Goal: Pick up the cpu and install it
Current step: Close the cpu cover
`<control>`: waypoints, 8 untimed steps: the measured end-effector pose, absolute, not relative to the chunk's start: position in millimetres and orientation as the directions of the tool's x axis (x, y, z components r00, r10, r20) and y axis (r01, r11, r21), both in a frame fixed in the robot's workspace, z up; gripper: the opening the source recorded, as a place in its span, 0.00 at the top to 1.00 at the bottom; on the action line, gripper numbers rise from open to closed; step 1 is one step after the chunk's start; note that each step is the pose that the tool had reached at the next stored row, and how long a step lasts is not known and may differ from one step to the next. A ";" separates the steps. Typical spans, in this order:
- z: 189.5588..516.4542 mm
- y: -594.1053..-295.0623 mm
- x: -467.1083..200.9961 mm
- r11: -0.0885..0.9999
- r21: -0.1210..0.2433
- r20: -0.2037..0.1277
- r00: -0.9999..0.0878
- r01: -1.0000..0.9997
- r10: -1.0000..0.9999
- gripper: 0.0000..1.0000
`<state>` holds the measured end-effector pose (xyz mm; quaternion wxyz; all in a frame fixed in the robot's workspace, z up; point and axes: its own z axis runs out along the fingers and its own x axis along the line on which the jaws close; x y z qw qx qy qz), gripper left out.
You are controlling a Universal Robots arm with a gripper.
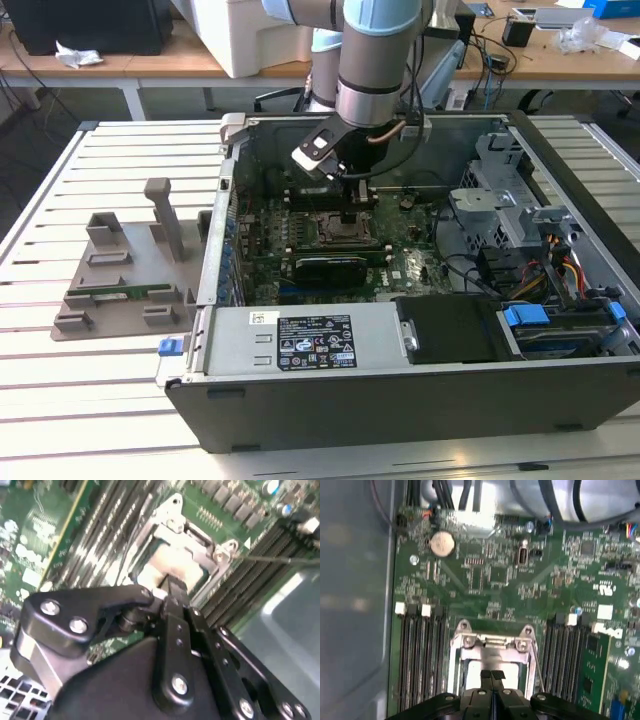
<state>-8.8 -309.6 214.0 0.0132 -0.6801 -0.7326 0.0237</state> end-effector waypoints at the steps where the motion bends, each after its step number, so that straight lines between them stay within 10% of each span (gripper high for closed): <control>1: 217.7 -309.5 -8.7 0.074 -0.053 -0.013 -0.074 0.996 0.997 0.89; 8: 267.2 -309.5 -8.7 0.074 -0.053 -0.012 -0.074 0.996 0.997 0.89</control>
